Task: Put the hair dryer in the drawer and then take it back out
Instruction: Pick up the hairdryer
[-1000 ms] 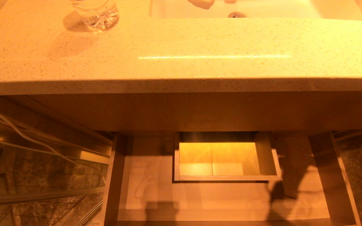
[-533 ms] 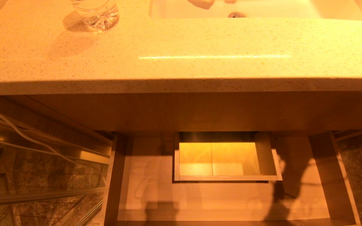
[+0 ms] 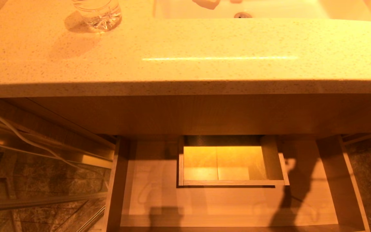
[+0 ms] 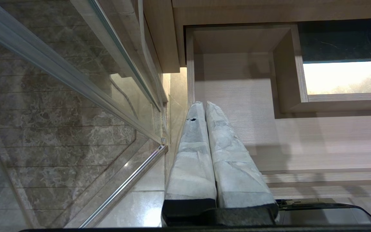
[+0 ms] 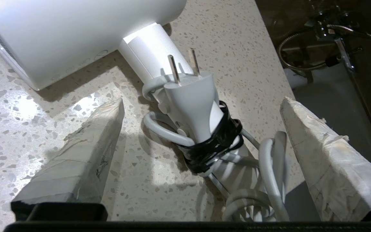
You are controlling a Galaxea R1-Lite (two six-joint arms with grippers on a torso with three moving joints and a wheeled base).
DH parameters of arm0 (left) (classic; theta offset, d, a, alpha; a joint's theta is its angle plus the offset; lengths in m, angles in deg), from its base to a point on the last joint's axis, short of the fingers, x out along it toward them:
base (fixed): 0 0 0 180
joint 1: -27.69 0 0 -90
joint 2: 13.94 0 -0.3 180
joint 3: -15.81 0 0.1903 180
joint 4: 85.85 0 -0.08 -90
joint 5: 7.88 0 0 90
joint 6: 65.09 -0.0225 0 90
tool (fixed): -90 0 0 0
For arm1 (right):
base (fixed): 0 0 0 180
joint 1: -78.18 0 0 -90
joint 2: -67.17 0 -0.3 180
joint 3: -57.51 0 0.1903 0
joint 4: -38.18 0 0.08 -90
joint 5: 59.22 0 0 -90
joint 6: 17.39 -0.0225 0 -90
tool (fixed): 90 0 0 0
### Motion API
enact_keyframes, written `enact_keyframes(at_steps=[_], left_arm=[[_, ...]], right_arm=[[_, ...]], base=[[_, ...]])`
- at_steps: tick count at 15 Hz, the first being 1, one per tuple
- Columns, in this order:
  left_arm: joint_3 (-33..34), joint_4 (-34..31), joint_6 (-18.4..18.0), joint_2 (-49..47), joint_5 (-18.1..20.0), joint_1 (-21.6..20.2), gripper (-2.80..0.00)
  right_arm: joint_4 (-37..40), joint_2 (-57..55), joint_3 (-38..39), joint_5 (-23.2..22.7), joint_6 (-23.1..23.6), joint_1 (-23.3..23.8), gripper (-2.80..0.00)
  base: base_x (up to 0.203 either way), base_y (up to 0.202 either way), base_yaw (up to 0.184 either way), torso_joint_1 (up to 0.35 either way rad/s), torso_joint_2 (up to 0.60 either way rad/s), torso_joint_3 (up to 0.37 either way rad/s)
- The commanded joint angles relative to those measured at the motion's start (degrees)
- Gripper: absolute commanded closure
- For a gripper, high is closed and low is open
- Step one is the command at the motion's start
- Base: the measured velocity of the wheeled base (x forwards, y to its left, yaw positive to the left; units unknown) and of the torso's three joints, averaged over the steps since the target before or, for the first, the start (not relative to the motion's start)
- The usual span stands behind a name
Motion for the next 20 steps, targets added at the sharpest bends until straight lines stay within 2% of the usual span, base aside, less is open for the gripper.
enact_keyframes(at_steps=[1,7,11,13,20], left_arm=[[0.09,0.01,0.07,0.00,-0.01,0.00,0.00],[0.09,0.01,-0.02,0.00,-0.01,0.00,0.00],[0.09,0.01,0.07,0.00,-0.01,0.00,0.00],[0.09,0.01,-0.02,0.00,-0.01,0.00,0.00],[0.09,0.01,-0.01,0.00,-0.01,0.00,0.00]], right_arm=[[-0.58,-1.68,-0.41,-0.84,0.01,0.09,-2.80],[-0.91,-3.96,0.26,-1.00,0.00,0.09,-2.80],[0.08,-7.40,-4.63,-1.91,0.00,0.06,-2.80],[3.38,-9.00,-7.38,-3.74,0.51,0.09,-2.80],[18.50,-9.19,-9.22,-3.54,0.10,0.30,-2.80]], base=[[0.000,0.000,0.000,0.000,0.00,0.000],[0.000,0.000,0.000,0.000,0.00,0.000],[0.000,0.000,0.000,0.000,0.00,0.000],[0.000,0.000,0.000,0.000,0.00,0.000],[0.000,0.000,0.000,0.000,0.00,0.000]])
